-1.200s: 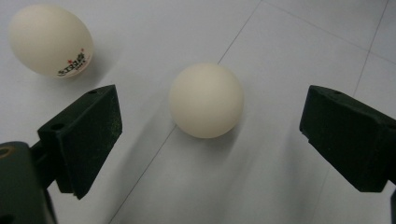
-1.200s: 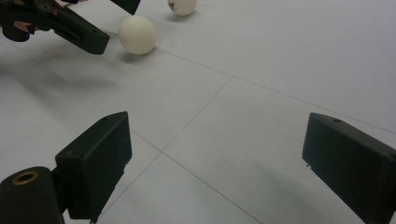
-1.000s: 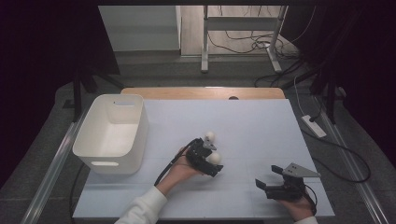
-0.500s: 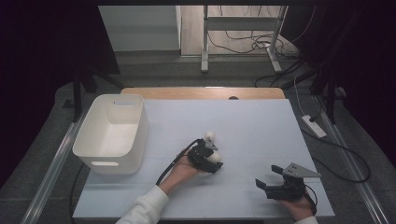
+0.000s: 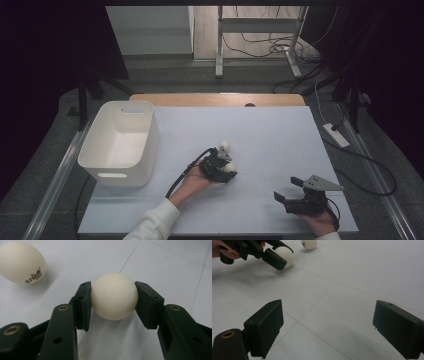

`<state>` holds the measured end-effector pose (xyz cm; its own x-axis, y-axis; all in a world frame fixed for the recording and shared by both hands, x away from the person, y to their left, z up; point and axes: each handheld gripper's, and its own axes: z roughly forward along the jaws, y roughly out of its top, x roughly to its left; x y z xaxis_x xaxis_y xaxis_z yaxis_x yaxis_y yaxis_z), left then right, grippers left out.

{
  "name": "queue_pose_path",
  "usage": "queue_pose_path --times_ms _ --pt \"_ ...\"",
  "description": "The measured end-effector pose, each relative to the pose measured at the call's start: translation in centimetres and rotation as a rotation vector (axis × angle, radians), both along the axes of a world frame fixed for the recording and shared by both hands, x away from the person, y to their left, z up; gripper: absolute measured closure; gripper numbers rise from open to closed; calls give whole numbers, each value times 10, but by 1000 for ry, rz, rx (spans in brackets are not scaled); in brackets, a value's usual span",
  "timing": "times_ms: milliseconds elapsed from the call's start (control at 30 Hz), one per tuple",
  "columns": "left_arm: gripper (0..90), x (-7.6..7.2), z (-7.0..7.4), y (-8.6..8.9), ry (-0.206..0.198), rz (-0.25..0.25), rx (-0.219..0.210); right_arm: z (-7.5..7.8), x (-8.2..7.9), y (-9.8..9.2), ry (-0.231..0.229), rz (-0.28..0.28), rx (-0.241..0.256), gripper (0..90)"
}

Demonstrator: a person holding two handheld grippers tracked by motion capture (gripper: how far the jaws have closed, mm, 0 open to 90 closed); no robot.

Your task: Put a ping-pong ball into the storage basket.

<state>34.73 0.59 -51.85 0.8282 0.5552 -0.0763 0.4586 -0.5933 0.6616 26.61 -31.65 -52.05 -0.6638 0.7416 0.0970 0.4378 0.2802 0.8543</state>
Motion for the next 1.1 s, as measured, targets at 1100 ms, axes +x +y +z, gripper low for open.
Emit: queue_pose_path --times_ms 1100 --pt "510 -21 39 21 -68 -17 -165 1 -3 0 4 -3 7 96"
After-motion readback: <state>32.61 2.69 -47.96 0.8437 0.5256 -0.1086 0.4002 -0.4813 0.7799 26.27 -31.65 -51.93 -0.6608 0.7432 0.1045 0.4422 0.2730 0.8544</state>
